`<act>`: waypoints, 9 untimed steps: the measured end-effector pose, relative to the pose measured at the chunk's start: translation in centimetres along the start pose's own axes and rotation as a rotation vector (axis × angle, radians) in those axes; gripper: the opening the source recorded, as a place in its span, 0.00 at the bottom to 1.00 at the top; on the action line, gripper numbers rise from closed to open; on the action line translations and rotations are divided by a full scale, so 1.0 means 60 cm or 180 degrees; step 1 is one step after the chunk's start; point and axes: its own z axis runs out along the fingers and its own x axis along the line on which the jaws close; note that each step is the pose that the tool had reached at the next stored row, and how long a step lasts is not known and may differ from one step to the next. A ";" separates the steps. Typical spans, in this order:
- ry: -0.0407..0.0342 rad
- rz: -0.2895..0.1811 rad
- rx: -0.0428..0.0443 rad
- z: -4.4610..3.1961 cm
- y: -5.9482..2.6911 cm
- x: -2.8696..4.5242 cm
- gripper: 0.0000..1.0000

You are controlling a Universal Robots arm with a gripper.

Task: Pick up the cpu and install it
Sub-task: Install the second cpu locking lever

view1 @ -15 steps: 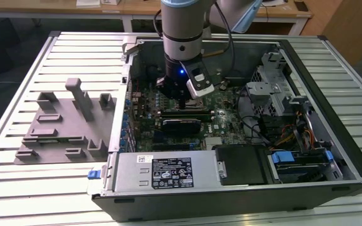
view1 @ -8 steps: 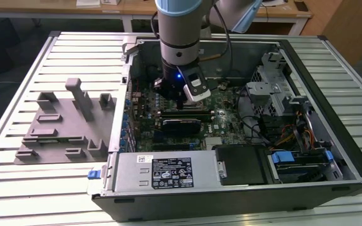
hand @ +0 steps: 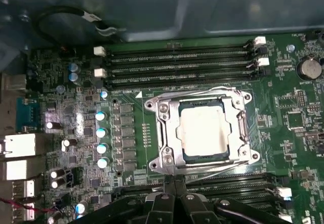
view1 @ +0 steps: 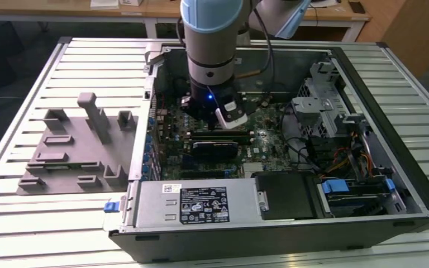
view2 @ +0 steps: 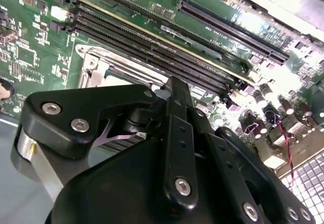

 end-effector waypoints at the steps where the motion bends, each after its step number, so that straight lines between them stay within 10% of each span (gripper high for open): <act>1: 0.0002 0.0001 -0.0027 0.000 -0.002 0.001 0.11; 9: 0.0016 -0.0001 -0.0173 0.006 -0.018 0.006 0.11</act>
